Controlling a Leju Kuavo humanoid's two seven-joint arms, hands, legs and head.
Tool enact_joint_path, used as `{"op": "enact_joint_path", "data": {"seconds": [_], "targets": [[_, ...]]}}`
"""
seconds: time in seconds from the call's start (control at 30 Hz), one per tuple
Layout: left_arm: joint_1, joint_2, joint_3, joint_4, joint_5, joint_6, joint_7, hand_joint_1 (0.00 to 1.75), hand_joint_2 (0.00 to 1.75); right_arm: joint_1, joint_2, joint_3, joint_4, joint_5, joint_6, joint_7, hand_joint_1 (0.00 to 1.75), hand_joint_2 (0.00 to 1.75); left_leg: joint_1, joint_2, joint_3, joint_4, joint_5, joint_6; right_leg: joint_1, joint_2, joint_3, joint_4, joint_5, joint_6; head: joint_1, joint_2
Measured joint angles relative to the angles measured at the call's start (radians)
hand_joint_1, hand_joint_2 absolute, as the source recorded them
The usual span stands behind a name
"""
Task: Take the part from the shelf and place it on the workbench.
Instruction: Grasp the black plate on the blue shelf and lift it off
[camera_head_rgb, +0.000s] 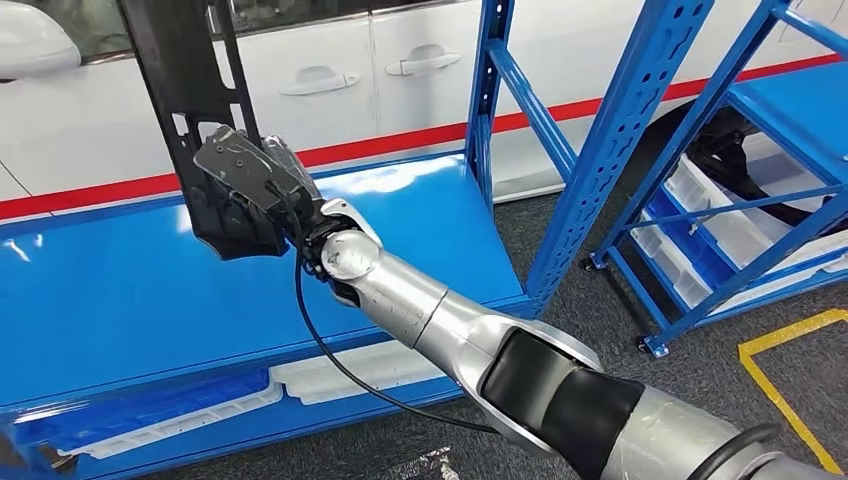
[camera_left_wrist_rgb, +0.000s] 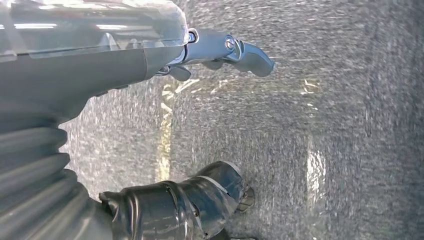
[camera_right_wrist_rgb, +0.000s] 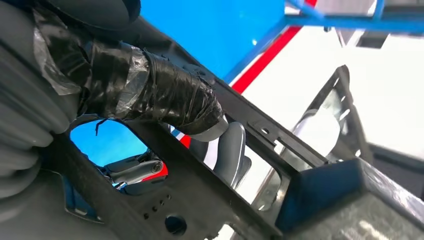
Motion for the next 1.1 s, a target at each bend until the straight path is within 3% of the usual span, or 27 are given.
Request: {"op": "enact_joint_path", "data": {"seconds": [0.1, 0.13, 0.17, 0.2, 0.27, 0.33, 0.43, 0.47, 0.53, 0.6, 0.63, 0.67, 0.73, 0.77, 0.8, 0.87, 0.9, 0.97, 1.0, 1.03, 1.1], "targets": [[-0.003, -0.002, 0.0, 0.0, 0.0, 0.003, 0.003, 0.0, 1.75, 0.001, -0.007, 0.0, -0.017, 0.0, 0.0, 0.002, 1.75, 1.75, 0.002, 0.003, -0.026, -0.003, 0.023, 0.01, 0.0, -0.002, -0.051, 0.163, -0.123, 0.007, 0.006, 0.0], [-0.002, -0.002, 0.0, 0.0, 0.0, 0.004, 0.005, 0.0, 1.75, 0.003, -0.01, 0.0, -0.02, 0.0, 0.001, 0.003, 1.75, 1.75, 0.001, 0.003, -0.038, 0.001, 0.028, 0.009, -0.001, -0.003, -0.06, 0.212, -0.146, 0.009, 0.007, 0.0], [-0.002, -0.003, 0.0, 0.0, -0.001, 0.004, 0.006, 0.0, 1.75, 0.004, -0.012, 0.0, -0.023, 0.0, 0.004, 0.004, 1.75, 1.75, 0.001, 0.003, -0.05, 0.007, 0.033, 0.008, -0.001, -0.003, -0.054, 0.232, -0.147, 0.01, 0.007, 0.0], [-0.002, -0.004, 0.0, 0.0, -0.001, 0.004, 0.007, 0.0, 1.75, 0.005, -0.014, 0.0, -0.026, 0.001, 0.008, 0.004, 1.75, 1.75, 0.002, 0.003, -0.062, 0.013, 0.037, 0.007, -0.002, -0.004, -0.032, 0.216, -0.131, 0.01, 0.007, 0.0], [-0.003, -0.005, 0.0, 0.0, -0.001, 0.004, 0.01, 0.0, 1.75, 0.006, -0.017, 0.0, -0.034, 0.008, 0.018, 0.005, 1.75, 1.75, 0.003, 0.003, -0.085, 0.029, 0.044, 0.0, -0.005, -0.004, 0.049, 0.103, -0.091, 0.008, 0.007, 0.0], [-0.003, -0.006, 0.0, 0.0, -0.001, 0.005, 0.011, 0.0, 1.75, 0.006, -0.018, 0.0, -0.045, 0.017, 0.024, 0.006, 1.75, 1.75, 0.002, 0.002, -0.1, 0.04, 0.053, -0.01, -0.002, -0.003, 0.107, 0.008, -0.079, 0.0, 0.007, 0.0], [-0.002, -0.006, 0.0, 0.0, 0.0, 0.005, 0.011, 0.0, 1.75, 0.006, -0.019, 0.001, -0.055, 0.031, 0.03, 0.008, 1.75, 1.75, 0.001, -0.001, -0.108, 0.038, 0.072, -0.028, 0.002, -0.002, 0.106, -0.013, -0.067, -0.019, 0.007, 0.0], [-0.002, -0.006, 0.0, 0.0, 0.001, 0.005, 0.011, 0.0, 1.75, 0.005, -0.019, 0.001, -0.057, 0.035, 0.032, 0.01, 1.75, 1.75, 0.002, -0.001, -0.114, 0.042, 0.066, -0.034, 0.001, -0.003, 0.098, -0.014, -0.059, -0.027, 0.006, 0.0], [0.0, -0.006, 0.0, 0.0, 0.001, 0.005, 0.011, 0.0, 1.75, 0.006, -0.019, 0.001, -0.064, 0.04, 0.035, 0.013, 1.75, 1.75, 0.005, 0.0, -0.138, 0.093, 0.001, -0.043, -0.002, -0.005, 0.078, -0.018, -0.037, -0.043, 0.006, 0.0], [0.0, -0.007, 0.0, 0.0, 0.001, 0.005, 0.011, 0.0, 1.75, 0.006, -0.019, 0.001, -0.07, 0.043, 0.039, 0.016, 1.75, 1.75, 0.005, 0.0, -0.169, 0.21, -0.095, -0.049, 0.0, -0.006, 0.052, -0.018, -0.016, -0.05, 0.006, 0.0], [-0.001, -0.007, 0.0, 0.0, 0.001, 0.005, 0.011, 0.0, 1.75, 0.006, -0.019, 0.001, -0.072, 0.045, 0.042, 0.017, 1.75, 1.75, 0.005, 0.0, -0.178, 0.268, -0.123, -0.05, 0.002, -0.006, 0.038, -0.017, -0.006, -0.052, 0.006, 0.0], [-0.001, -0.007, 0.0, 0.0, 0.001, 0.005, 0.011, 0.0, 1.75, 0.006, -0.019, 0.001, -0.073, 0.048, 0.045, 0.018, 1.75, 1.75, 0.004, 0.0, -0.176, 0.307, -0.128, -0.048, 0.005, -0.006, 0.024, -0.016, 0.004, -0.053, 0.006, 0.0], [-0.002, -0.008, 0.0, 0.0, 0.0, 0.005, 0.01, 0.0, 1.75, 0.007, -0.019, 0.002, -0.076, 0.052, 0.05, 0.02, 1.75, 1.75, -0.001, 0.0, -0.126, 0.292, -0.088, -0.035, 0.012, -0.005, -0.002, -0.015, 0.023, -0.055, 0.006, 0.0], [-0.004, -0.008, 0.0, 0.0, 0.0, 0.005, 0.009, 0.0, 1.75, 0.007, -0.019, 0.002, -0.078, 0.053, 0.052, 0.021, 1.75, 1.75, -0.006, -0.001, -0.078, 0.238, -0.066, -0.022, 0.014, -0.005, -0.013, -0.015, 0.033, -0.055, 0.006, 0.0], [-0.007, -0.006, 0.0, 0.0, 0.0, 0.006, 0.009, 0.0, 1.75, 0.008, -0.019, 0.002, -0.082, 0.053, 0.053, 0.022, 1.75, 1.75, -0.012, -0.001, -0.025, 0.166, -0.063, -0.005, 0.016, -0.005, -0.022, -0.016, 0.042, -0.055, 0.006, 0.0], [-0.011, -0.004, 0.0, 0.0, -0.001, 0.006, 0.008, 0.0, 1.75, 0.007, -0.02, 0.002, -0.089, 0.054, 0.056, 0.023, 1.75, 1.75, -0.024, -0.001, 0.058, 0.041, -0.08, 0.015, 0.013, -0.008, -0.026, -0.022, 0.06, -0.049, 0.006, 0.0], [-0.013, -0.003, 0.0, 0.0, -0.002, 0.007, 0.007, 0.0, 1.75, 0.007, -0.02, 0.002, -0.092, 0.054, 0.058, 0.023, 1.75, 1.75, -0.029, -0.002, 0.074, 0.009, -0.086, 0.019, 0.01, -0.01, -0.025, -0.028, 0.068, -0.044, 0.006, 0.0], [-0.012, -0.002, 0.0, 0.0, -0.002, 0.007, 0.007, 0.0, 1.75, 0.006, -0.021, 0.002, -0.093, 0.055, 0.064, 0.022, 1.75, 1.75, -0.032, -0.002, 0.077, -0.015, -0.06, 0.02, 0.005, -0.011, -0.023, -0.041, 0.085, -0.032, 0.006, 0.0], [-0.012, -0.002, 0.0, 0.0, -0.002, 0.008, 0.007, 0.0, 1.75, 0.005, -0.022, 0.002, -0.094, 0.055, 0.066, 0.023, 1.75, 1.75, -0.029, 0.0, 0.076, -0.027, -0.045, 0.023, 0.005, -0.009, -0.027, -0.039, 0.076, -0.026, 0.006, 0.0], [-0.013, -0.001, 0.0, 0.0, -0.002, 0.008, 0.008, 0.0, 1.75, 0.005, -0.023, 0.002, -0.095, 0.055, 0.067, 0.023, 1.75, 1.75, -0.025, 0.003, 0.07, -0.037, -0.029, 0.027, 0.005, -0.008, -0.035, -0.021, 0.047, -0.02, 0.006, 0.0], [-0.013, -0.002, 0.0, 0.0, -0.002, 0.007, 0.008, 0.0, 1.75, 0.006, -0.025, 0.003, -0.095, 0.056, 0.068, 0.023, 1.75, 1.75, -0.018, 0.008, 0.046, -0.041, -0.003, 0.029, 0.0, -0.007, -0.062, 0.074, -0.052, -0.007, 0.007, 0.0]]}}
